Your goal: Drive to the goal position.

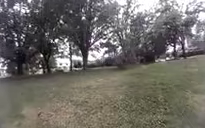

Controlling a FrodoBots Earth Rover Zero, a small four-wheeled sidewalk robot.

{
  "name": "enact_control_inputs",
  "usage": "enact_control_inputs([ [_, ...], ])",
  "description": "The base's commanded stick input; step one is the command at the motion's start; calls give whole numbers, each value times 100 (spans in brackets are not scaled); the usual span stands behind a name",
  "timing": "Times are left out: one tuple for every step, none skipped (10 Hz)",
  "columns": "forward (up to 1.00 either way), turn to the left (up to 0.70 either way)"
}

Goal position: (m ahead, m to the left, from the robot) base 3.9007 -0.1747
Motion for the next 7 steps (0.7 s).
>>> enact_control_inputs([
  [50,0],
  [50,0],
  [50,0],
  [50,0],
  [50,0],
  [50,0],
  [50,0],
])
